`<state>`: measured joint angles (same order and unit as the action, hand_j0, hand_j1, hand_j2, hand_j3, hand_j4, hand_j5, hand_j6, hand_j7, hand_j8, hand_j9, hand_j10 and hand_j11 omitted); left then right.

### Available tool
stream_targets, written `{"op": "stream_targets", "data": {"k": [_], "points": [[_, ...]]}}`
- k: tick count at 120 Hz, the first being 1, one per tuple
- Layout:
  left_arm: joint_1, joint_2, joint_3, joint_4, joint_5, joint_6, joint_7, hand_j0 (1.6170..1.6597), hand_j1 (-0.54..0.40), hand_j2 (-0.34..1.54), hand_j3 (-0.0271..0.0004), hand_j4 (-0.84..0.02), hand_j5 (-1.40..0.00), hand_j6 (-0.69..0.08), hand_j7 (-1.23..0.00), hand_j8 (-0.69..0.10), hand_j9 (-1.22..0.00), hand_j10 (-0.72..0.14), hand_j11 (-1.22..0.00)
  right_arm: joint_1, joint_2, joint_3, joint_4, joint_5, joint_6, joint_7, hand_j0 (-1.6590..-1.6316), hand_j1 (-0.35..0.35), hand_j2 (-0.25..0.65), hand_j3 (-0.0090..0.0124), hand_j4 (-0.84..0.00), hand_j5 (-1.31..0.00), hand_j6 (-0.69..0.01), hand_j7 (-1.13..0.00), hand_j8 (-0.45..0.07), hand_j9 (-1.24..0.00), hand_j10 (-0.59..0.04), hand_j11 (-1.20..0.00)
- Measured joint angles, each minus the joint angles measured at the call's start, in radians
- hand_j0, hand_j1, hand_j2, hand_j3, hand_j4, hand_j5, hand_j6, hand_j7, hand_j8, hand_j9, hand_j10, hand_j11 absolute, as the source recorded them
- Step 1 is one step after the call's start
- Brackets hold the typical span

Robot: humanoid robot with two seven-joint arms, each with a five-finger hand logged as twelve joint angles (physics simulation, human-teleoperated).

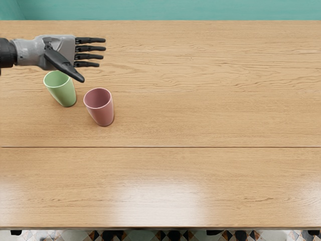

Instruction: Pick up cup and place in cup with left hand

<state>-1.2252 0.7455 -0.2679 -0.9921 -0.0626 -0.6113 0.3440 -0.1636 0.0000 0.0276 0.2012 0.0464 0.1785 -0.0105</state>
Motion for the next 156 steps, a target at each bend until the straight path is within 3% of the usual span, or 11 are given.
{"op": "stream_targets", "data": {"k": [20,51,61,69,85,96,111,129,156], "points": [[-0.010,-0.021,0.005,0.001,0.063,0.000,0.013,1.6581,0.343,0.00,0.0000,-0.005,-0.01,-0.005,-0.01,-0.005,-0.01,-0.005,-0.01,-0.014,0.000,0.001,-0.003,-0.001,-0.002,0.001,-1.6581,-0.333,-0.003,0.0000,-0.013,-0.02,-0.013,-0.02,-0.013,-0.02,-0.013,-0.02],[-0.051,-0.031,0.002,0.002,0.402,0.000,0.016,1.6581,0.342,0.00,0.0000,-0.007,-0.01,-0.007,-0.01,-0.007,-0.01,-0.007,-0.01,-0.007,0.000,0.001,-0.003,-0.003,-0.002,0.001,-1.6581,-0.333,-0.003,0.0000,-0.013,-0.02,-0.013,-0.02,-0.013,-0.02,-0.013,-0.02],[-0.058,-0.139,0.005,0.001,0.533,0.039,0.016,1.6581,0.341,0.00,0.0000,-0.008,-0.01,-0.008,-0.01,-0.008,-0.01,-0.007,-0.01,-0.007,0.000,0.001,-0.003,-0.003,-0.002,0.001,-1.6581,-0.333,-0.003,0.0000,-0.013,-0.02,-0.013,-0.02,-0.013,-0.02,-0.013,-0.02],[-0.072,-0.154,0.016,-0.002,0.618,0.108,0.016,1.6581,0.341,0.00,0.0000,-0.009,-0.01,-0.009,-0.01,-0.009,-0.01,-0.008,-0.01,-0.007,0.000,0.000,-0.003,-0.003,-0.002,0.001,-1.6581,-0.333,-0.003,0.0000,-0.013,-0.02,-0.013,-0.02,-0.013,-0.02,-0.013,-0.02],[-0.096,-0.160,0.084,-0.036,0.689,0.254,0.012,1.6581,0.340,0.00,0.0000,-0.010,-0.01,-0.010,-0.01,-0.010,-0.01,-0.009,-0.01,-0.007,0.000,0.001,-0.003,-0.003,-0.002,0.001,-1.6581,-0.333,-0.003,0.0000,-0.013,-0.02,-0.013,-0.02,-0.013,-0.02,-0.013,-0.02],[-0.103,-0.151,0.144,-0.114,0.706,0.360,0.005,1.6581,0.340,0.00,0.0000,-0.010,-0.01,-0.010,-0.01,-0.010,-0.01,-0.009,-0.01,-0.007,0.000,0.000,-0.003,-0.003,-0.002,0.001,-1.6581,-0.333,-0.003,0.0000,-0.013,-0.02,-0.013,-0.02,-0.013,-0.02,-0.013,-0.02],[-0.143,-0.141,0.272,-0.249,0.759,0.530,0.001,1.6581,0.313,0.01,0.0000,-0.033,-0.04,-0.034,-0.04,-0.034,-0.04,-0.033,-0.04,-0.007,0.000,0.000,-0.003,-0.003,-0.002,0.001,-1.6581,-0.333,-0.003,0.0000,-0.013,-0.02,-0.013,-0.02,-0.013,-0.02,-0.013,-0.02],[-0.138,-0.136,0.345,-0.334,0.781,0.623,0.000,1.6581,0.247,0.02,0.0000,-0.088,-0.11,-0.089,-0.11,-0.089,-0.11,-0.088,-0.11,-0.007,0.000,0.000,-0.003,-0.003,-0.002,0.001,-1.6581,-0.333,-0.003,0.0000,-0.013,-0.02,-0.013,-0.02,-0.013,-0.02,-0.013,-0.02],[-0.131,-0.142,0.412,-0.379,0.812,0.715,0.000,1.6580,0.102,0.04,0.0000,-0.209,-0.27,-0.210,-0.27,-0.210,-0.27,-0.209,-0.27,-0.007,0.000,0.001,-0.003,-0.003,-0.002,0.001,-1.6581,-0.333,-0.003,0.0000,-0.013,-0.02,-0.013,-0.02,-0.013,-0.02,-0.013,-0.02]]}}
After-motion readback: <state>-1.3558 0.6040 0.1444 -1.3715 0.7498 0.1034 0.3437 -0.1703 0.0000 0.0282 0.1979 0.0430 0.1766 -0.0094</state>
